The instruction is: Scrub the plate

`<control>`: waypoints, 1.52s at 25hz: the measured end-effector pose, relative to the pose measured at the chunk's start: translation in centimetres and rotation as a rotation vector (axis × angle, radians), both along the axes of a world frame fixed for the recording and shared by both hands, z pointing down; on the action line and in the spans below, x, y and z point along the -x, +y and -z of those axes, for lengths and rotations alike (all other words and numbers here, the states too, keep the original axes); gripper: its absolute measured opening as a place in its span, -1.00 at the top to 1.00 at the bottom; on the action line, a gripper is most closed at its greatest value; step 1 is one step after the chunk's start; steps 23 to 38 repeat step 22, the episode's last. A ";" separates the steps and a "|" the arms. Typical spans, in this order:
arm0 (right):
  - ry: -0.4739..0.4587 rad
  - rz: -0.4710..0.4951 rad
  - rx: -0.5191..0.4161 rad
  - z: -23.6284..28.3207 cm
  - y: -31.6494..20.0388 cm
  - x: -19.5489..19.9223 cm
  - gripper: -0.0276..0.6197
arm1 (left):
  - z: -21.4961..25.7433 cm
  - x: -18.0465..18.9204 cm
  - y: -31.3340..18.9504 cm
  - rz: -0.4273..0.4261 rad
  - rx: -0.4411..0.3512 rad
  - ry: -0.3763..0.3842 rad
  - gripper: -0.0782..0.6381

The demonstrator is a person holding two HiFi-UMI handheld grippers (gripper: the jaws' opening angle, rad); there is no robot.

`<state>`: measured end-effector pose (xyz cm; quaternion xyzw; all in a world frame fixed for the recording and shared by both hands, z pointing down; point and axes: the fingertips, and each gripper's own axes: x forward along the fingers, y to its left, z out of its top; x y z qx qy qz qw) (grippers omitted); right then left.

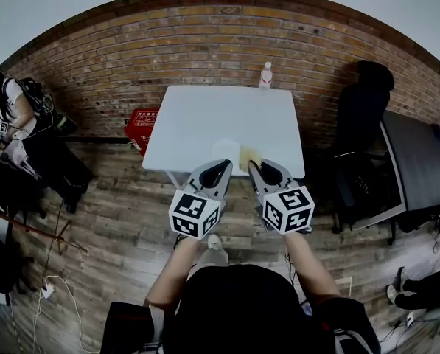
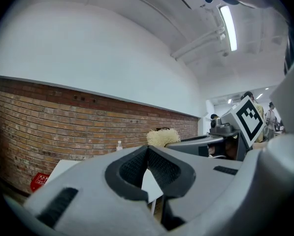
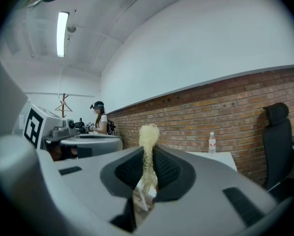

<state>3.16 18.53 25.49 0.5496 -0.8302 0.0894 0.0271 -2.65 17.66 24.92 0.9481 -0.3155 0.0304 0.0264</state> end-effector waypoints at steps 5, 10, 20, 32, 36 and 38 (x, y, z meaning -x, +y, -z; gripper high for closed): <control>-0.009 0.000 -0.013 -0.1 0.4 0.1 0.77 | -0.2 0.3 0.4 -0.001 0.008 0.013 0.73; -0.016 -0.004 -0.020 -0.1 0.6 0.2 0.77 | -0.4 0.4 0.6 -0.002 0.006 0.006 0.73; -0.010 -0.011 -0.029 -0.1 0.6 -0.3 0.77 | -0.3 -0.1 0.7 -0.008 0.003 0.011 0.73; -0.005 -0.016 -0.036 0.0 0.6 -0.3 0.77 | -0.3 -0.1 0.8 -0.010 0.003 0.012 0.73; -0.005 -0.016 -0.036 0.0 0.6 -0.3 0.77 | -0.3 -0.1 0.8 -0.010 0.003 0.012 0.73; -0.005 -0.016 -0.036 0.0 0.6 -0.3 0.77 | -0.3 -0.1 0.8 -0.010 0.003 0.012 0.73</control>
